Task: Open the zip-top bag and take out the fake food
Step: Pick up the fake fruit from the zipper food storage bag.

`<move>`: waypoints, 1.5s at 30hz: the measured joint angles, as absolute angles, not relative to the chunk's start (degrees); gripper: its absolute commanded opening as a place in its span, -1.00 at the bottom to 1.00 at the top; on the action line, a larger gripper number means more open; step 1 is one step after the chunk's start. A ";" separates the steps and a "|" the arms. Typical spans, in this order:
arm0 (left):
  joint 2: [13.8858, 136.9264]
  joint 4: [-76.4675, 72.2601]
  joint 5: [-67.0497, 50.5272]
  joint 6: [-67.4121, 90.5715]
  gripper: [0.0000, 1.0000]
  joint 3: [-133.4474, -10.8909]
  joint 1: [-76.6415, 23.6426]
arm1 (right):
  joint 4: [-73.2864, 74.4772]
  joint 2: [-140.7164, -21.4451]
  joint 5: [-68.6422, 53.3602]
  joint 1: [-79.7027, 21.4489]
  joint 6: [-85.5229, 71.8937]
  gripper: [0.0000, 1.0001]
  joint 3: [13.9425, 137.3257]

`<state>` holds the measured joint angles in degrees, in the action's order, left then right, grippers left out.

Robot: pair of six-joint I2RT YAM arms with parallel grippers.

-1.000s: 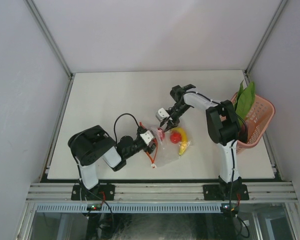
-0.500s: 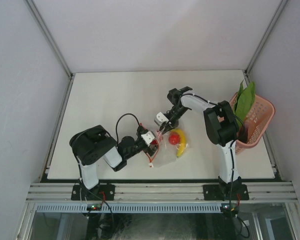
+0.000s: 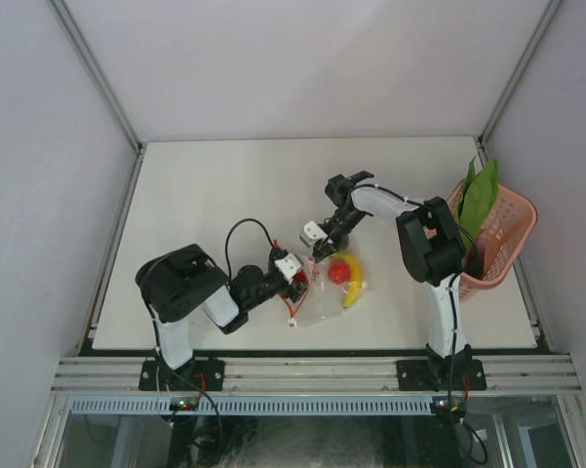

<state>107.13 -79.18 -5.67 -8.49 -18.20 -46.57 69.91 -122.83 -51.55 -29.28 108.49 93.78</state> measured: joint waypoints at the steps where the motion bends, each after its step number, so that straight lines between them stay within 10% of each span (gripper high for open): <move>1: 107.02 -79.11 -5.65 -7.99 0.12 -18.17 -46.57 | 69.63 -122.80 -51.53 -29.21 108.12 -0.78 93.56; 18: 93.47 -77.56 -5.78 18.70 -0.33 -8.19 -46.28 | 61.17 -119.66 -46.57 -27.22 101.84 -0.83 87.50; 45: 58.04 -38.17 -16.29 49.71 -0.45 -6.96 -20.80 | 51.86 -107.35 -42.52 -25.47 61.28 -0.43 92.18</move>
<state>58.04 -38.17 -16.29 49.71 -6.96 -20.80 51.86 -107.35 -42.52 -25.47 61.28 92.18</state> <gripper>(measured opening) 0.813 0.262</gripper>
